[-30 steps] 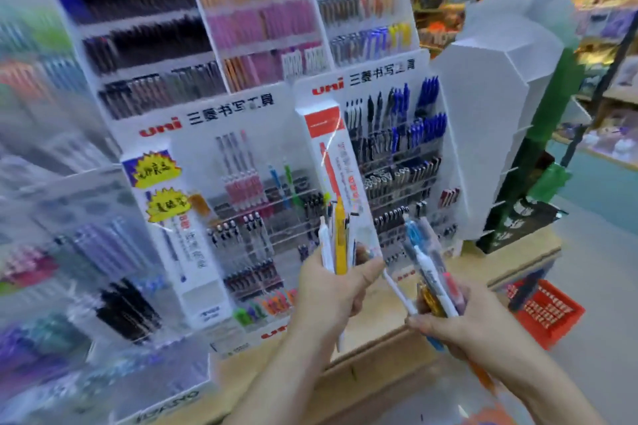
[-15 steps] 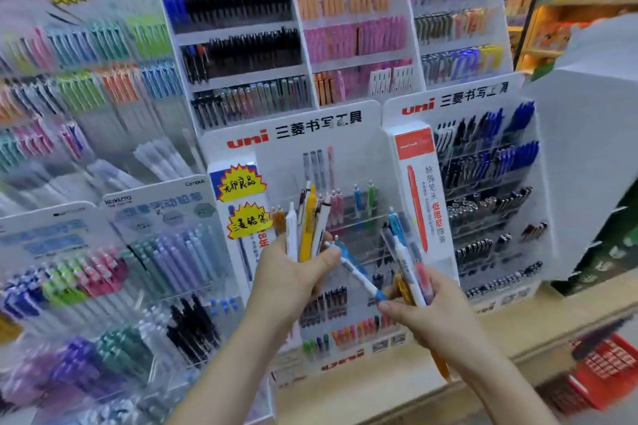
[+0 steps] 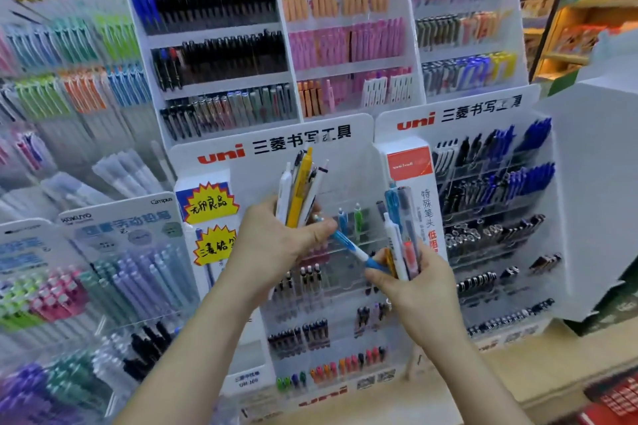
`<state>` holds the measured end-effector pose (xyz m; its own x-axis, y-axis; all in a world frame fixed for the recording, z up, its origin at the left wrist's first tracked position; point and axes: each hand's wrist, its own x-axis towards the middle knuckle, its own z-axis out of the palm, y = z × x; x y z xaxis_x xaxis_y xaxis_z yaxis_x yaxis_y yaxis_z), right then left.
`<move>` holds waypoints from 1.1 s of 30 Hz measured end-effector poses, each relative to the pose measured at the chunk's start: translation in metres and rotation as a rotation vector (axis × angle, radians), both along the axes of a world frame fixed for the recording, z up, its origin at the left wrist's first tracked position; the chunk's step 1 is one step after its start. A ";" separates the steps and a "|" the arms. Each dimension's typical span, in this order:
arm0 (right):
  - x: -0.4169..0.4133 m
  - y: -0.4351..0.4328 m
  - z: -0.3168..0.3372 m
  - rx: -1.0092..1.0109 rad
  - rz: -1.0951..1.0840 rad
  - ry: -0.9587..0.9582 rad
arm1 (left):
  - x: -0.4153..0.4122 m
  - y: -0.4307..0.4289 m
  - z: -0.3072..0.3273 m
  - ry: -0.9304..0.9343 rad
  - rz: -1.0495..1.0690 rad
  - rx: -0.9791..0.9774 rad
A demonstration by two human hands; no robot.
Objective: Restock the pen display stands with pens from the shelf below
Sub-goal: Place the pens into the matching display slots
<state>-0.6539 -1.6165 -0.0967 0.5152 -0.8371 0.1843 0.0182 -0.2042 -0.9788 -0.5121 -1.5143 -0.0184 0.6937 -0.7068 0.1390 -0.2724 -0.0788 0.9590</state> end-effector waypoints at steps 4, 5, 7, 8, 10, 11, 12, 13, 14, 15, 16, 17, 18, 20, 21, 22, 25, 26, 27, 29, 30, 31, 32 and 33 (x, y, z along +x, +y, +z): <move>0.012 -0.025 0.004 0.016 0.056 -0.058 | 0.002 -0.019 0.010 -0.112 0.109 0.020; 0.016 -0.030 0.005 0.013 0.075 -0.071 | 0.002 -0.024 0.014 -0.145 0.139 -0.001; 0.020 -0.042 0.009 0.000 0.088 -0.099 | 0.006 -0.029 0.024 -0.192 0.197 -0.072; 0.020 -0.049 0.010 0.001 0.088 -0.108 | 0.009 -0.031 0.031 -0.230 0.227 -0.099; 0.018 -0.063 0.012 0.025 0.089 -0.122 | 0.015 -0.031 0.042 -0.377 0.277 -0.091; 0.016 -0.071 0.012 0.050 0.092 -0.129 | 0.017 -0.030 0.046 -0.461 0.295 -0.062; 0.016 -0.077 0.011 0.078 0.095 -0.136 | 0.018 -0.030 0.048 -0.539 0.304 -0.025; 0.016 -0.083 0.009 0.103 0.099 -0.138 | 0.019 -0.031 0.048 -0.610 0.304 0.014; 0.016 -0.087 0.007 0.120 0.107 -0.138 | 0.020 -0.033 0.046 -0.672 0.293 0.051; 0.017 -0.089 0.005 0.130 0.120 -0.138 | 0.021 -0.036 0.043 -0.718 0.279 0.089; 0.018 -0.089 0.004 0.136 0.134 -0.138 | 0.022 -0.038 0.038 -0.750 0.264 0.127; 0.019 -0.089 0.002 0.140 0.148 -0.140 | 0.023 -0.041 0.033 -0.771 0.248 0.160; 0.019 -0.089 0.000 0.145 0.161 -0.143 | 0.024 -0.043 0.027 -0.778 0.231 0.186; 0.020 -0.088 -0.002 0.155 0.183 -0.134 | 0.024 -0.047 0.017 -0.742 0.194 0.223; 0.020 -0.088 -0.003 0.160 0.191 -0.127 | 0.024 -0.049 0.013 -0.717 0.175 0.246; 0.020 -0.088 -0.004 0.166 0.200 -0.122 | 0.024 -0.051 0.008 -0.690 0.157 0.271; 0.020 -0.087 -0.004 0.207 0.221 -0.129 | 0.025 -0.060 -0.005 -0.586 0.107 0.333; 0.020 -0.087 -0.004 0.226 0.228 -0.135 | 0.026 -0.064 -0.009 -0.564 0.093 0.358; 0.020 -0.087 -0.004 0.243 0.234 -0.141 | 0.027 -0.067 -0.013 -0.555 0.079 0.390; 0.019 -0.087 -0.004 0.261 0.243 -0.143 | 0.030 -0.072 -0.018 -0.544 0.048 0.441; 0.019 -0.087 -0.004 0.268 0.247 -0.146 | 0.031 -0.074 -0.020 -0.537 0.034 0.453; 0.018 -0.088 -0.004 0.276 0.251 -0.150 | 0.032 -0.075 -0.021 -0.531 0.024 0.462; 0.017 -0.088 -0.004 0.285 0.255 -0.155 | 0.033 -0.077 -0.020 -0.528 0.018 0.467; 0.017 -0.088 -0.004 0.293 0.259 -0.161 | 0.034 -0.079 -0.020 -0.527 0.016 0.473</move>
